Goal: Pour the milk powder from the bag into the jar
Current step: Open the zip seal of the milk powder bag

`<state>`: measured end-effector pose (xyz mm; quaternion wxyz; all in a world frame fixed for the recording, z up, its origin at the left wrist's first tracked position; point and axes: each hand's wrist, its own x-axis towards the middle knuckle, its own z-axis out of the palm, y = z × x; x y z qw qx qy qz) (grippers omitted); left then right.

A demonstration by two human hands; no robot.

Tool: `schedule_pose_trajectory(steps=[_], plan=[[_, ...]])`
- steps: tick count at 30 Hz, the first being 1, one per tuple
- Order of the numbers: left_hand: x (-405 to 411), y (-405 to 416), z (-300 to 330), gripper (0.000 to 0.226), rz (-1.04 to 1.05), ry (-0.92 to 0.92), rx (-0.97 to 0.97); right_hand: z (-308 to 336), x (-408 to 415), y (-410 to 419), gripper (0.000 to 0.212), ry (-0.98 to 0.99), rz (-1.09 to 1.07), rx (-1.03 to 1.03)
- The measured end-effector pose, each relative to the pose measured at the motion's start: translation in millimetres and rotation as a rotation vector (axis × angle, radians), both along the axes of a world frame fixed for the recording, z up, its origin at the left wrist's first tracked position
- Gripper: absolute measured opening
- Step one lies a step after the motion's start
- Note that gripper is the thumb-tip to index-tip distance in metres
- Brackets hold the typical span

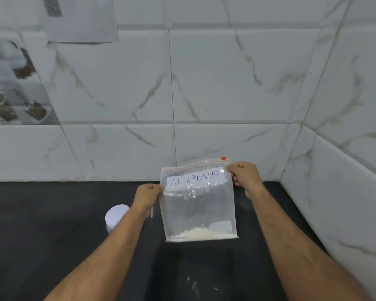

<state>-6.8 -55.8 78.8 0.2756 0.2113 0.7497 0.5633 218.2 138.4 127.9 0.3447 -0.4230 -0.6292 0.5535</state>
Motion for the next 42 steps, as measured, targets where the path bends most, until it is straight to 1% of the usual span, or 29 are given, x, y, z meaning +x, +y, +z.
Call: schedule_pose_trajectory(steps=[3,5,9,10,12,13,15,16,19,22,24,26,27,29,30,34,42], plan=[[17.2,-20.6,-21.7,0.014,0.009,-0.045,-0.075,-24.3,9.9,-14.8,0.017,-0.078,0.020,-0.087],[27.7,-29.5,-31.2,0.014,0.023,-0.067,-0.110,-38.9,15.3,-23.2,0.013,-0.093,0.025,-0.135],[34.3,-33.3,-33.0,0.018,0.041,-0.053,-0.121,-42.0,20.6,-32.5,0.007,-0.051,0.019,-0.166],[34.3,-31.8,-30.1,0.023,0.046,-0.034,-0.124,-39.8,20.8,-33.4,0.005,-0.046,0.025,-0.163],[34.5,-28.1,-20.7,0.043,0.083,0.093,-0.187,-36.3,20.3,-34.2,0.003,-0.049,0.048,-0.160],[37.1,-26.3,-12.7,0.048,0.093,0.193,-0.209,-34.9,20.2,-35.2,0.004,-0.055,0.058,-0.158],[44.7,-17.8,3.0,0.045,0.068,0.391,-0.173,-34.7,18.9,-36.9,0.007,-0.070,0.066,-0.154],[49.6,-10.7,11.7,0.042,0.038,0.454,-0.131,-35.2,17.9,-37.7,0.008,-0.070,0.067,-0.148],[66.3,16.5,34.9,0.037,-0.133,0.566,-0.057,-38.0,15.9,-40.3,0.012,-0.032,0.047,-0.114],[84.7,45.9,55.5,0.035,-0.322,0.722,-0.090,-35.6,15.2,-43.7,0.017,0.011,0.037,-0.064],[93.8,62.6,65.4,0.036,-0.410,0.793,-0.138,-31.4,15.4,-46.8,0.019,0.017,0.063,-0.019],[97.6,75.3,69.5,0.033,-0.483,0.790,-0.188,-28.4,16.5,-49.2,0.019,0.022,0.094,0.019],[96.8,79.9,69.3,0.027,-0.513,0.772,-0.196,-27.7,17.3,-49.6,0.018,0.025,0.101,0.033],[92.2,85.6,66.3,0.013,-0.555,0.717,-0.175,-27.1,18.7,-49.4,0.016,0.029,0.101,0.058],[89.4,86.7,64.7,0.011,-0.571,0.683,-0.159,-27.7,19.0,-48.8,0.015,0.033,0.097,0.064],[84.9,85.8,61.0,0.013,-0.640,0.577,-0.100,-29.2,19.8,-47.1,0.013,0.042,0.080,0.059],[82.8,89.3,58.3,0.017,-0.622,0.538,-0.057,-15.9,19.0,-43.3,0.013,0.053,0.074,0.048]])
